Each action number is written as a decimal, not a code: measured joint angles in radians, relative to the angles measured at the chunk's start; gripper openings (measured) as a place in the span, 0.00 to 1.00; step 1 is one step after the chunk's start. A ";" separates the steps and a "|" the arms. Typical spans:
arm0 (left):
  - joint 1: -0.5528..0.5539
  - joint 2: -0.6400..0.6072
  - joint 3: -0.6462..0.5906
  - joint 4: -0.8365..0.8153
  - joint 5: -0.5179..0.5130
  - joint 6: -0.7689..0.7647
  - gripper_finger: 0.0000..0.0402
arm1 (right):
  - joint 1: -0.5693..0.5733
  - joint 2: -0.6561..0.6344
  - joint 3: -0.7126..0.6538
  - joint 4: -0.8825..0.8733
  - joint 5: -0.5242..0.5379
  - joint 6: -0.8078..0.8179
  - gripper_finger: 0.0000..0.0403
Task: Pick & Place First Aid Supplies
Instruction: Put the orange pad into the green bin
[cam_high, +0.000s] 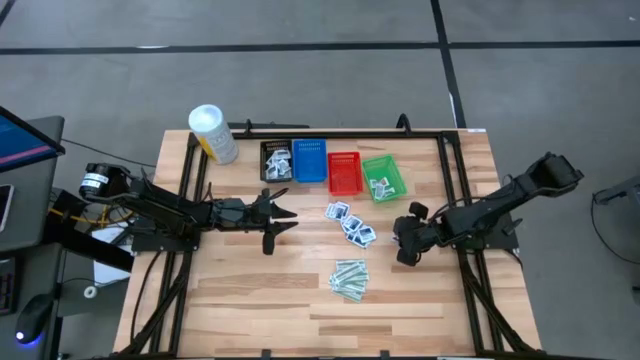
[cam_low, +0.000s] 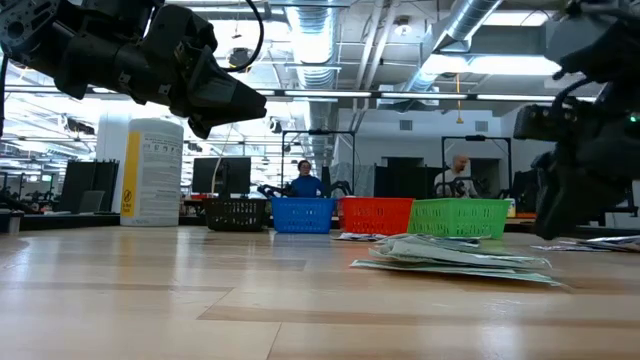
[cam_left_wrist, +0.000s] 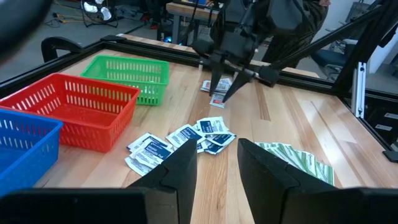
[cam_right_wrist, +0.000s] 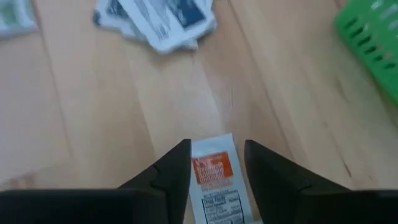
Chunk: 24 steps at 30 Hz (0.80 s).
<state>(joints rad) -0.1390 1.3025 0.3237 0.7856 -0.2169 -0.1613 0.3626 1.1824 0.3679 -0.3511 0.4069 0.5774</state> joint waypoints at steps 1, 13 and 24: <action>0.000 0.000 0.000 0.000 0.000 0.000 0.29 | 0.000 0.016 0.000 0.000 -0.003 0.000 0.37; 0.000 0.000 0.000 0.000 0.001 0.000 0.29 | 0.000 0.172 0.005 0.095 0.005 0.002 0.36; 0.000 0.000 0.000 0.000 0.003 0.000 0.29 | 0.000 0.196 0.004 0.147 -0.015 -0.011 0.16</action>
<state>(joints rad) -0.1390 1.3025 0.3237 0.7853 -0.2138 -0.1612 0.3626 1.3781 0.3721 -0.2043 0.3915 0.5659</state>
